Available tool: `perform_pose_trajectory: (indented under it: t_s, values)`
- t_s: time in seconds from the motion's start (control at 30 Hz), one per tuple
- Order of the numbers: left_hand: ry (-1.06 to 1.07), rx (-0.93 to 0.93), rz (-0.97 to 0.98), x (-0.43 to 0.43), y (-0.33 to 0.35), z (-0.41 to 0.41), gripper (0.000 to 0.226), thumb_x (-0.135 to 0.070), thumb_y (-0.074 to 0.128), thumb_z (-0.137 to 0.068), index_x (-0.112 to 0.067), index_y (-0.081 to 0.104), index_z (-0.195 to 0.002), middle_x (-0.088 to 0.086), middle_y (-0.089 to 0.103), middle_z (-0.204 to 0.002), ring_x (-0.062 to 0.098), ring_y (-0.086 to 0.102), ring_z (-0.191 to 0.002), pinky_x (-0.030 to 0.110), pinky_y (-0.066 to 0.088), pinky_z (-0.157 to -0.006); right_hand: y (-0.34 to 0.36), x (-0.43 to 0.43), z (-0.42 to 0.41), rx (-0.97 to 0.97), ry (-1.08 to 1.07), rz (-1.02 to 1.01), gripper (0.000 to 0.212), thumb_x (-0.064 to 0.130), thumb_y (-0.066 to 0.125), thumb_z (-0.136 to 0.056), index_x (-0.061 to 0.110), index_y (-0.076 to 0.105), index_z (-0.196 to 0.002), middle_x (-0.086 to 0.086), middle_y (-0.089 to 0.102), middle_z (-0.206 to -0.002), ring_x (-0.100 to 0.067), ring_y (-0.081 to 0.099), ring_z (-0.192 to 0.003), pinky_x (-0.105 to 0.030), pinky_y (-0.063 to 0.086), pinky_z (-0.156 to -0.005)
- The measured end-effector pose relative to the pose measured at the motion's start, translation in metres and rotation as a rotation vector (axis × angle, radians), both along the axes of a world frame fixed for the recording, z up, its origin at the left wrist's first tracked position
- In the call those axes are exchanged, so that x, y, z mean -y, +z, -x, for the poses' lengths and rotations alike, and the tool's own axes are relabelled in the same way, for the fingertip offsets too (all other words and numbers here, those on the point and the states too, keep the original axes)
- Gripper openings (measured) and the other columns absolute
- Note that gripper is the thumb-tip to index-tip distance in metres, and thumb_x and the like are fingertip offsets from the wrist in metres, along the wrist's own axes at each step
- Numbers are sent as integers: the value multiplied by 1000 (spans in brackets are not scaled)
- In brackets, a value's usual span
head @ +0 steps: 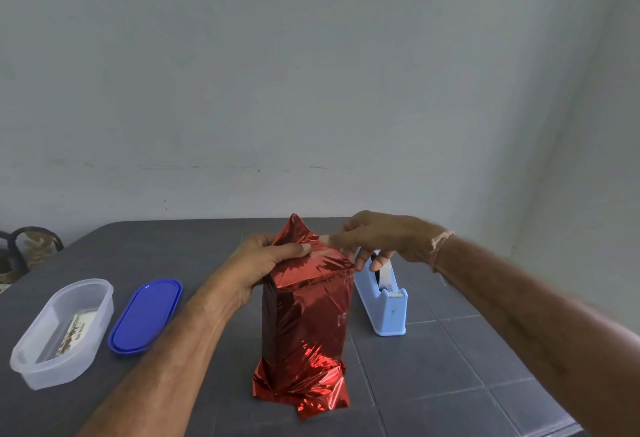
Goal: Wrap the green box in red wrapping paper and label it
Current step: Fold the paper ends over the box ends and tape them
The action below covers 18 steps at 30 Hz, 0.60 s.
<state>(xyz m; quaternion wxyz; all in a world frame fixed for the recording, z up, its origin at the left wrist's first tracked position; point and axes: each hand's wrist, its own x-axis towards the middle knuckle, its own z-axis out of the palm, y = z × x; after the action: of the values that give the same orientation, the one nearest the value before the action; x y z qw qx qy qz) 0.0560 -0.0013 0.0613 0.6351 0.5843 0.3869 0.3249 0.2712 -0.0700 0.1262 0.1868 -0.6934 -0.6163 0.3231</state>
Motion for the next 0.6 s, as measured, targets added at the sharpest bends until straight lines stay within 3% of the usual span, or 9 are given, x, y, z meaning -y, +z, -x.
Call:
perform_pose_trajectory:
  t_s: [0.1, 0.23, 0.33, 0.47, 0.6]
  values:
    - [5, 5, -13, 2, 1, 0, 24, -19, 85, -80, -7, 77, -100, 16, 79, -94, 23, 74, -77, 28, 60, -72, -10, 1, 11, 67, -23, -21, 55, 70, 70, -81, 18, 65, -98, 3, 68, -87, -9, 68, -74, -27, 52, -66]
    - [18, 2, -10, 3, -1, 0, 35, -24, 87, -77, -6, 77, -105, 15, 79, -96, 26, 75, -85, 33, 59, -81, -13, 5, 17, 55, -80, -23, 64, 69, 70, -82, 12, 66, -111, 3, 67, -90, -10, 65, -76, -26, 51, -66]
    - [20, 6, 3, 5, -1, -1, 34, -25, 87, -77, -6, 77, -104, 16, 79, -97, 25, 75, -83, 33, 59, -81, -14, 6, 16, -7, -113, -27, 48, 61, 72, -84, 18, 63, -104, 4, 68, -92, -10, 65, -76, -26, 52, -66]
    - [59, 7, -2, 10, 1, -1, 22, -21, 86, -79, -10, 76, -94, 13, 79, -89, 18, 73, -69, 27, 58, -69, -23, 7, 7, -222, -144, -61, 26, 43, 75, -89, 21, 66, -100, 1, 68, -95, -13, 64, -79, -25, 54, -62]
    - [120, 9, -12, 13, 1, -3, 20, -20, 87, -78, -11, 74, -90, 9, 79, -81, 16, 71, -66, 27, 57, -68, -28, 13, 2, -303, -131, -88, 23, 37, 75, -91, 19, 66, -102, 2, 70, -90, -11, 67, -77, -27, 55, -63]
